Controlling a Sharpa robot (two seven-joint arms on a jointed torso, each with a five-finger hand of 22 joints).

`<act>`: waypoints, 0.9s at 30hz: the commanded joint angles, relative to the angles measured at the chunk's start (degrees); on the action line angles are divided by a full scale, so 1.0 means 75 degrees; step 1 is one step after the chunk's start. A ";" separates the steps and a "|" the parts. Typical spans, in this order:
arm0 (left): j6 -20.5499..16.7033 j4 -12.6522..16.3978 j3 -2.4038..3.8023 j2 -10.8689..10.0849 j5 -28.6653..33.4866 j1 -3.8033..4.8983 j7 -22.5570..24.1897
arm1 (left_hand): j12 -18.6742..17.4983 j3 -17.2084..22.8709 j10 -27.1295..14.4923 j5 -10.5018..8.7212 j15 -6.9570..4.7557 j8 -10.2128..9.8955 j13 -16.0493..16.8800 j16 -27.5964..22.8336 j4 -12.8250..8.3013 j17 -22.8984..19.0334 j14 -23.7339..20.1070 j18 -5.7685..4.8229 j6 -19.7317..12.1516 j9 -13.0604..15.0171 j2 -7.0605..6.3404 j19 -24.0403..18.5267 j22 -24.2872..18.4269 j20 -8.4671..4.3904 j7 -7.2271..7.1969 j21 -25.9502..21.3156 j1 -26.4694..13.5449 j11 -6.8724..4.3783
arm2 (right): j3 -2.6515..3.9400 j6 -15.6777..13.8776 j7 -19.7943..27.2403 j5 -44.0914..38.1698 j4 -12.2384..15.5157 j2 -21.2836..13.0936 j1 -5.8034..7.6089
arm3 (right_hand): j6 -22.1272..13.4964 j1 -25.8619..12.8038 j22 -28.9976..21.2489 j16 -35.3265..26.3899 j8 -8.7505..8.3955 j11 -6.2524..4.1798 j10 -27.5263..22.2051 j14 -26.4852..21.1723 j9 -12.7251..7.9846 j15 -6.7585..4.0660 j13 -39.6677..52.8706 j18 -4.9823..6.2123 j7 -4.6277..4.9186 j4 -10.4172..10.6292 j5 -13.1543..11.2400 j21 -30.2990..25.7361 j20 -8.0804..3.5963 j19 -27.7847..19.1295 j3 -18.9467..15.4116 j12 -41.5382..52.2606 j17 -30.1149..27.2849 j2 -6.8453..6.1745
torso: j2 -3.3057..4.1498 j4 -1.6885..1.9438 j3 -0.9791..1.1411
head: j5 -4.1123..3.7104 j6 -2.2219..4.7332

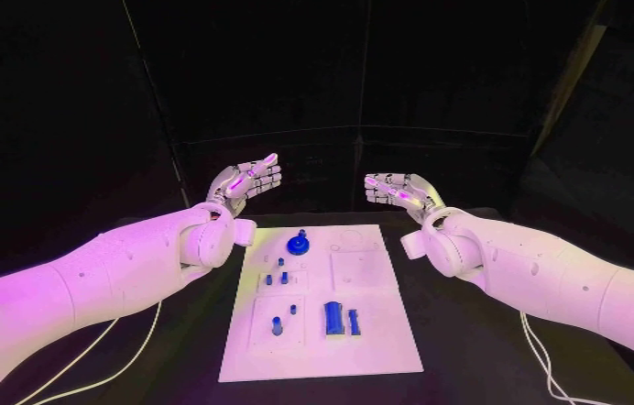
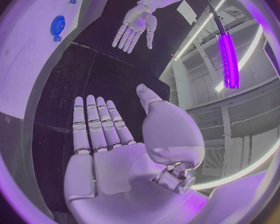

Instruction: Assemble the parts on the task board

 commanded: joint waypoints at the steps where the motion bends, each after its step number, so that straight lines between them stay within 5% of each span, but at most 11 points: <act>1: -0.0732 0.0436 0.0064 -0.0147 -0.0138 -0.0099 0.0079 | -0.0316 -0.0263 -0.1709 -0.0134 -0.0266 -0.0237 -0.0123 -0.0362 0.0052 -0.0660 -0.1603 -0.0352 -0.1656 -0.0129 -0.0020 -0.1205 -0.0428 -0.0479 -0.0317 -0.0285 -0.2245 -0.0290 | 0.0016 -0.0686 0.0198 0.0423 0.0463 -0.0147 -0.0029 | -0.1651 -0.2362 -0.0132 -0.0160 -0.0147 -0.0273 -0.1839 -0.1884 -0.0265 -0.0671 -0.0152 -0.0344 -0.0352 -0.0122 -0.0401 -0.0437 -0.0440 -0.1508 -0.0421 -0.0587 -0.0306 0.0086 | 0.0157 0.0243 0.0090 | -0.0034 0.0096; 3: -0.1095 0.0795 0.0127 -0.0264 -0.0188 -0.0185 0.0103 | -0.0369 -0.0828 -0.1989 -0.0134 -0.0837 -0.0237 -0.0123 -0.0421 0.0052 -0.0660 -0.1865 -0.0417 -0.1926 -0.0129 -0.0020 -0.1404 -0.0498 -0.0559 -0.0370 -0.0328 -0.2612 -0.0337 | 0.0021 -0.1012 0.0277 0.0620 0.0826 -0.0297 -0.0062 | -0.1915 -0.2739 -0.0132 -0.0160 -0.0147 -0.0849 -0.2131 -0.2184 -0.0815 -0.0671 -0.0152 -0.0420 -0.0407 -0.0122 -0.0465 -0.0505 -0.0509 -0.1750 -0.0489 -0.0587 -0.0358 0.0086 | 0.0189 0.0293 0.0109 | -0.0042 0.0124; 5: -0.1645 0.1340 0.0223 -0.0441 -0.0263 -0.0316 0.0139 | -0.0426 -0.0828 -0.2301 -0.0134 -0.0837 -0.0237 -0.0123 -0.0486 0.0052 -0.0660 -0.2154 -0.0460 -0.2228 -0.0129 -0.0020 -0.1623 -0.0576 -0.0645 -0.0427 -0.0886 -0.3020 -0.0908 | 0.0030 -0.1507 0.0397 0.0919 0.1378 -0.0523 -0.0112 | -0.2204 -0.3147 -0.0132 -0.0160 -0.0147 -0.0849 -0.2449 -0.2513 -0.0815 -0.0671 -0.0152 -0.0444 -0.0468 -0.0122 -0.0531 -0.0582 -0.0589 -0.2008 -0.0556 -0.0587 -0.0410 0.0086 | 0.0202 0.0313 0.0116 | -0.0045 0.0135; 8: -0.2359 0.2047 0.0348 -0.0671 -0.0361 -0.0486 0.0186 | -0.0990 -0.0828 -0.2648 -0.0134 -0.0837 -0.0237 -0.0123 -0.0554 0.0052 -0.0660 -0.2482 -0.0500 -0.2567 -0.0129 -0.0020 -0.1869 -0.0663 -0.0745 -0.0997 -0.0886 -0.3479 -0.0908 | 0.0041 -0.2156 0.0553 0.1311 0.2100 -0.0820 -0.0178 | -0.2547 -0.3639 -0.0132 -0.0160 -0.0147 -0.0849 -0.2833 -0.2905 -0.0815 -0.0671 -0.0152 -0.0504 -0.0544 -0.0122 -0.0616 -0.0669 -0.0679 -0.2324 -0.0645 -0.0587 -0.0958 0.0086 | 0.0202 0.0313 0.0116 | -0.0045 0.0135; 9: -0.2570 0.2256 0.0384 -0.0739 -0.0390 -0.0537 0.0200 | -0.0990 -0.0828 -0.2760 -0.0134 -0.0837 -0.0237 -0.0123 -0.0573 0.0052 -0.0660 -0.2589 -0.0500 -0.2671 -0.0129 -0.0020 -0.1949 -0.0692 -0.0773 -0.0997 -0.0886 -0.3626 -0.0908 | 0.0045 -0.2354 0.0601 0.1431 0.2320 -0.0910 -0.0198 | -0.2647 -0.3782 -0.0132 -0.0160 -0.0147 -0.0849 -0.2945 -0.3021 -0.0815 -0.0671 -0.0152 -0.0503 -0.1090 -0.0122 -0.0639 -0.0695 -0.0705 -0.2415 -0.0665 -0.0587 -0.0958 0.0086 | 0.0202 0.0313 0.0116 | -0.0045 0.0135; 11: -0.2946 0.2630 0.0450 -0.0861 -0.0442 -0.0626 0.0225 | -0.0990 -0.0828 -0.2924 -0.0134 -0.0837 -0.0237 -0.0123 -0.1123 0.0052 -0.0660 -0.2738 -0.0556 -0.2831 -0.0129 -0.0020 -0.2061 -0.0732 -0.0821 -0.0997 -0.0886 -0.3841 -0.0908 | 0.0051 -0.2714 0.0688 0.1648 0.2721 -0.1075 -0.0235 | -0.2801 -0.4006 -0.0132 -0.0160 -0.0147 -0.0849 -0.3118 -0.3196 -0.0815 -0.0671 -0.0152 -0.0550 -0.1090 -0.0122 -0.0680 -0.0735 -0.0751 -0.2553 -0.0702 -0.0587 -0.0958 0.0086 | 0.0202 0.0313 0.0116 | -0.0045 0.0135; 12: -0.3135 0.2816 0.0483 -0.0921 -0.0468 -0.0671 0.0237 | -0.0990 -0.0828 -0.3018 -0.0134 -0.0837 -0.0237 -0.0123 -0.1123 0.0052 -0.0660 -0.2830 -0.1117 -0.2923 -0.0129 -0.0020 -0.2128 -0.0757 -0.0848 -0.0997 -0.0886 -0.3965 -0.0908 | 0.0054 -0.2890 0.0731 0.1755 0.2918 -0.1156 -0.0253 | -0.2893 -0.4135 -0.0132 -0.0160 -0.0147 -0.0849 -0.3223 -0.3301 -0.0815 -0.0671 -0.0152 -0.1122 -0.1090 -0.0122 -0.0699 -0.0760 -0.0769 -0.2643 -0.0728 -0.0587 -0.0958 0.0086 | 0.0202 0.0313 0.0116 | -0.0045 0.0135; 14: -0.3491 0.3169 0.0545 -0.1036 -0.0517 -0.0756 0.0261 | -0.0990 -0.0828 -0.3261 -0.0134 -0.0837 -0.0237 -0.0123 -0.1123 0.0052 -0.0660 -0.3058 -0.1117 -0.3155 -0.0129 -0.0020 -0.2300 -0.1339 -0.0915 -0.0997 -0.0886 -0.4281 -0.0908 | 0.0060 -0.3235 0.0814 0.1963 0.3301 -0.1313 -0.0288 | -0.3116 -0.4456 -0.0132 -0.0160 -0.0147 -0.0849 -0.3467 -0.3556 -0.0815 -0.0671 -0.0152 -0.1122 -0.1090 -0.0122 -0.1242 -0.1345 -0.1366 -0.2841 -0.1299 -0.0587 -0.0958 0.0086 | 0.0202 0.0313 0.0116 | -0.0045 0.0135; 16: -0.3708 0.3384 0.0583 -0.1106 -0.0546 -0.0808 0.0275 | -0.0990 -0.0828 -0.3424 -0.0134 -0.0837 -0.0237 -0.0123 -0.1123 0.0052 -0.0660 -0.3204 -0.1117 -0.3310 -0.0129 -0.0020 -0.2412 -0.1339 -0.0961 -0.0997 -0.0886 -0.4492 -0.0908 | 0.0063 -0.3449 0.0866 0.2092 0.3539 -0.1411 -0.0310 | -0.3269 -0.4673 -0.0132 -0.0160 -0.0147 -0.0849 -0.3636 -0.3729 -0.0815 -0.0671 -0.0152 -0.1122 -0.1090 -0.0122 -0.1242 -0.1345 -0.1366 -0.2976 -0.1299 -0.0587 -0.0958 0.0086 | 0.0202 0.0313 0.0116 | -0.0045 0.0135; 17: -0.3791 0.3466 0.0597 -0.1133 -0.0558 -0.0828 0.0280 | -0.0990 -0.0828 -0.3497 -0.0134 -0.0837 -0.0237 -0.0123 -0.1123 0.0052 -0.0660 -0.3275 -0.1117 -0.3385 -0.0129 -0.0020 -0.2464 -0.1339 -0.1500 -0.0997 -0.0886 -0.4591 -0.0908 | 0.0065 -0.3532 0.0886 0.2142 0.3632 -0.1449 -0.0318 | -0.3341 -0.4775 -0.0132 -0.0160 -0.0147 -0.0849 -0.3714 -0.3809 -0.0815 -0.0671 -0.0152 -0.1122 -0.1090 -0.0122 -0.1242 -0.1345 -0.1366 -0.3038 -0.1299 -0.0587 -0.0958 0.0086 | 0.0202 0.0313 0.0116 | -0.0045 0.0135; 27: -0.3985 0.3658 0.0631 -0.1195 -0.0584 -0.0874 0.0293 | -0.0990 -0.0828 -0.4135 -0.0134 -0.0837 -0.0237 -0.0123 -0.1123 0.0052 -0.0660 -0.3874 -0.1117 -0.4005 -0.0129 -0.0020 -0.2905 -0.1339 -0.1500 -0.0997 -0.0886 -0.5430 -0.0908 | 0.0069 -0.3757 0.0940 0.2278 0.3883 -0.1552 -0.0341 | -0.3952 -0.5648 -0.0132 -0.0160 -0.0147 -0.0849 -0.4391 -0.4508 -0.0815 -0.0671 -0.0152 -0.1122 -0.1090 -0.0122 -0.1242 -0.1345 -0.1366 -0.3593 -0.1299 -0.0587 -0.0958 0.0086 | 0.0202 0.0313 0.0116 | -0.0045 0.0135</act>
